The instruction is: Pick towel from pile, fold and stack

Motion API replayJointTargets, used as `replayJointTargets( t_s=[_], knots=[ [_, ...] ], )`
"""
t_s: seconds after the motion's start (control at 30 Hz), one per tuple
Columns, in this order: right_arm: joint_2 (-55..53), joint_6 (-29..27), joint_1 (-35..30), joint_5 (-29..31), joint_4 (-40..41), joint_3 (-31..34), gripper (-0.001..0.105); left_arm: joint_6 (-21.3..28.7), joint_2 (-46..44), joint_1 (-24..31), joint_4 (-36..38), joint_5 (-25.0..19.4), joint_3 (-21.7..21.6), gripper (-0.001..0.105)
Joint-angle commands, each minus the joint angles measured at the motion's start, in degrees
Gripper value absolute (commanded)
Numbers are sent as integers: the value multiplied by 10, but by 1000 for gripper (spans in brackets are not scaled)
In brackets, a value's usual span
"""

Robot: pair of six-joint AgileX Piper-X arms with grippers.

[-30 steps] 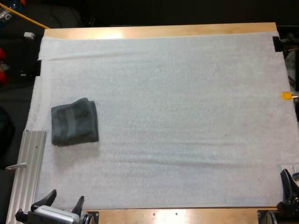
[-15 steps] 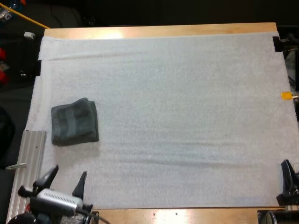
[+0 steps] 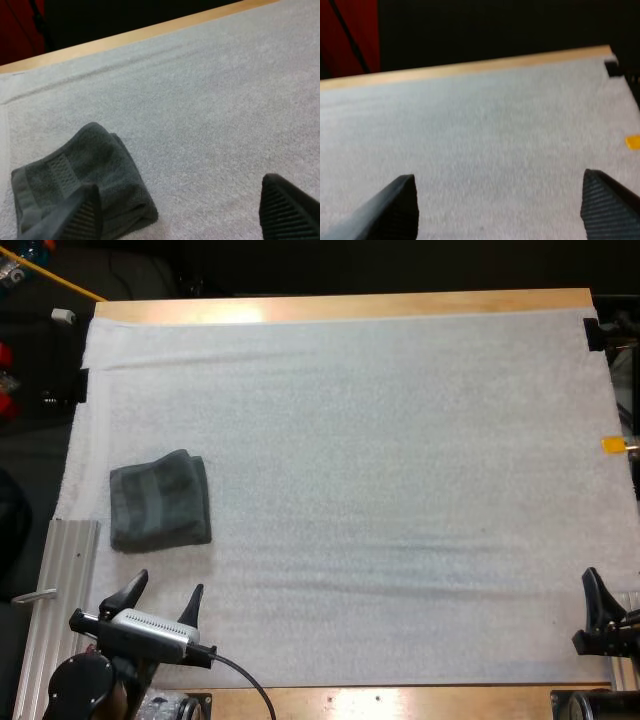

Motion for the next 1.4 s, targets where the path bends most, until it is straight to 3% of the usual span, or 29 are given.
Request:
replayJointTargets(
  t_s=[0.0,0.23,1.37],
  knots=[
    [-22,-6,-3,-2,1,7,66,0,-80,-1,-12,0,1,63],
    [-21,-6,-3,-2,30,38,66,0,-80,-1,-12,0,16,63],
    [-21,-6,-3,-2,31,38,66,0,-80,-1,-20,0,20,63]
  ],
)
